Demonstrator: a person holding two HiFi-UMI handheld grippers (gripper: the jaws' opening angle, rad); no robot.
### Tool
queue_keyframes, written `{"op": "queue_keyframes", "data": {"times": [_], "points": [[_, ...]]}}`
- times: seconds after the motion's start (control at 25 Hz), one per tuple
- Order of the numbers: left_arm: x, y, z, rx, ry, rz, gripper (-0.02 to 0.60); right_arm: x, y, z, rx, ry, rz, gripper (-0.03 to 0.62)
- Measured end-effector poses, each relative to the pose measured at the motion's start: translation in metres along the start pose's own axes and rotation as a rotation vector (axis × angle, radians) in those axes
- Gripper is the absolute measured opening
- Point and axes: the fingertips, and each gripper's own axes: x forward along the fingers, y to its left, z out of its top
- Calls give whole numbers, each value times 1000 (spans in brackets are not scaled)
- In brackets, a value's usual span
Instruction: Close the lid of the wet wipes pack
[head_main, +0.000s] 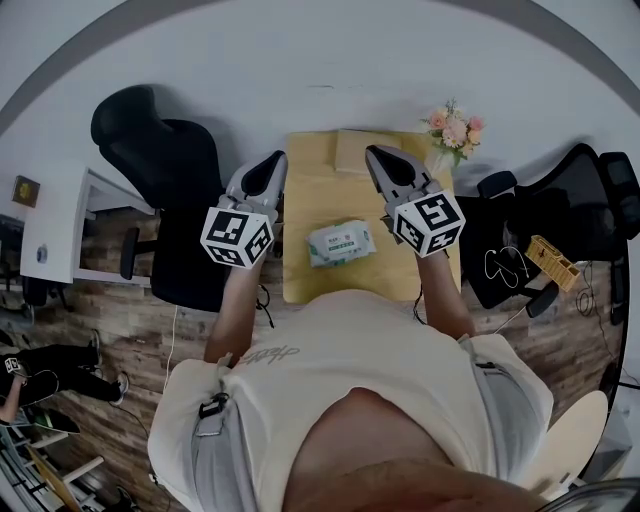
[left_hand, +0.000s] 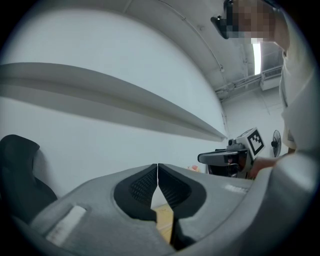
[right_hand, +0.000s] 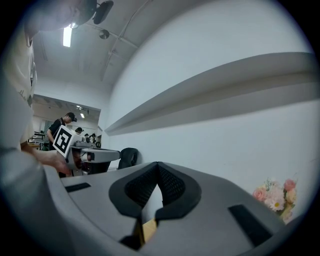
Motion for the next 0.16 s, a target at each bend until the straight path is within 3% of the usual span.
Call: {"op": "queue_keyframes", "data": {"times": [0.16], "points": [[-4,-2,3,4,-7,-1,17,-6,-2,5,-2,-13,-22,2]]}}
